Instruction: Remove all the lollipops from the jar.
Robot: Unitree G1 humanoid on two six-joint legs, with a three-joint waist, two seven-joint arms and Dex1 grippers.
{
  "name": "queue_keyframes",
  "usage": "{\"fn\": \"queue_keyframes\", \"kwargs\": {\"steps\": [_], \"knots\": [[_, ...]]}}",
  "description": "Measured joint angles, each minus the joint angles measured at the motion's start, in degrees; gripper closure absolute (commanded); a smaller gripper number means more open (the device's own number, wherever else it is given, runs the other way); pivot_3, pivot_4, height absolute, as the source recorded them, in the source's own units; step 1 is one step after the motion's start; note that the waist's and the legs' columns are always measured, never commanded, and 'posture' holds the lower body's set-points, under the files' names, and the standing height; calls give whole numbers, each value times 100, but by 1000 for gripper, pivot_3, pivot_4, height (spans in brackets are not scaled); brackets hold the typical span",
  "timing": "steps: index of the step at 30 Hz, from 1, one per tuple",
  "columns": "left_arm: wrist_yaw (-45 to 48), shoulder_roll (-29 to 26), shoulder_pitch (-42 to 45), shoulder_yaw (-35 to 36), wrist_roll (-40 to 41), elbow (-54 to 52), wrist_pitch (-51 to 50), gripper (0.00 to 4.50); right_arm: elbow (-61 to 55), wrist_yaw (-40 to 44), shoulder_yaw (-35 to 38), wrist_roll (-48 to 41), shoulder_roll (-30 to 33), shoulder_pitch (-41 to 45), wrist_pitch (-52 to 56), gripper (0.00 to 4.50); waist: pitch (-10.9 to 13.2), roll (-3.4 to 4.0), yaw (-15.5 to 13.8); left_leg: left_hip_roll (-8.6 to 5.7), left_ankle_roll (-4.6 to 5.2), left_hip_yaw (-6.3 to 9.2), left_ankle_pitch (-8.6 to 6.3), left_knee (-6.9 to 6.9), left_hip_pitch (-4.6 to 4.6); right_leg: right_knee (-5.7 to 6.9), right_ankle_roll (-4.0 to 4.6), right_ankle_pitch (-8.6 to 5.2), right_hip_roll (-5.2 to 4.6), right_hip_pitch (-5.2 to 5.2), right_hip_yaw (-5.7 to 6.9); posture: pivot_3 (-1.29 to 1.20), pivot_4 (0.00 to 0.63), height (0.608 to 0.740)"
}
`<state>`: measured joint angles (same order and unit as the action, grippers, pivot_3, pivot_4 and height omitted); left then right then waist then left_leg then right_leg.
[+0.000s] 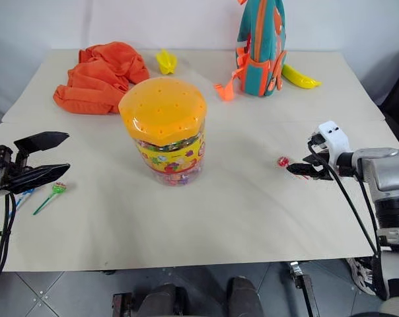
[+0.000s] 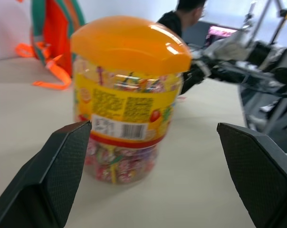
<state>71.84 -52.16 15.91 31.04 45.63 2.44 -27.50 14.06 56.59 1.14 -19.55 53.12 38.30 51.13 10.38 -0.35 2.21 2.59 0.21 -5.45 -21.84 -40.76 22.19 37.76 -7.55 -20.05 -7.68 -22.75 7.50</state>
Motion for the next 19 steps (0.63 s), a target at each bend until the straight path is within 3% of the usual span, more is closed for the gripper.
{"fn": "queue_keyframes", "kwargs": {"steps": [5,10,14,16,19], "knots": [[-513,393,-122,5,-63,-148,91,0,-1475,685,898,-941,-70,-707,-487,15,-1,0,-70,2,-1,2,0,-11,0,-1,0,0,3,4,1,0,150,740],[-640,615,-645,6,-25,-449,47,0,-2622,1282,1010,-1497,-106,-1574,-960,15,-4,-6,-115,-1,0,13,-1,-16,-3,-5,0,0,1,20,1,0,150,740],[-757,840,-1031,12,-36,-547,101,0,-2705,1266,639,-1233,-714,-2276,-1836,15,-13,-20,-164,2,-2,9,-2,-17,-8,-11,0,0,4,26,2,0,150,740],[-849,926,-1235,9,-114,-652,242,0,-2406,1067,378,-979,-1187,-2381,-2320,15,-13,-19,-183,1,-2,3,-2,-23,-8,-14,0,0,3,26,-2,0,150,740],[-1097,954,-1508,35,-193,-798,247,0,-1989,709,321,-680,-1417,-2354,-2650,15,-12,-18,-218,0,-2,4,-2,-26,-8,-13,0,0,2,27,-5,0,150,740]]}}
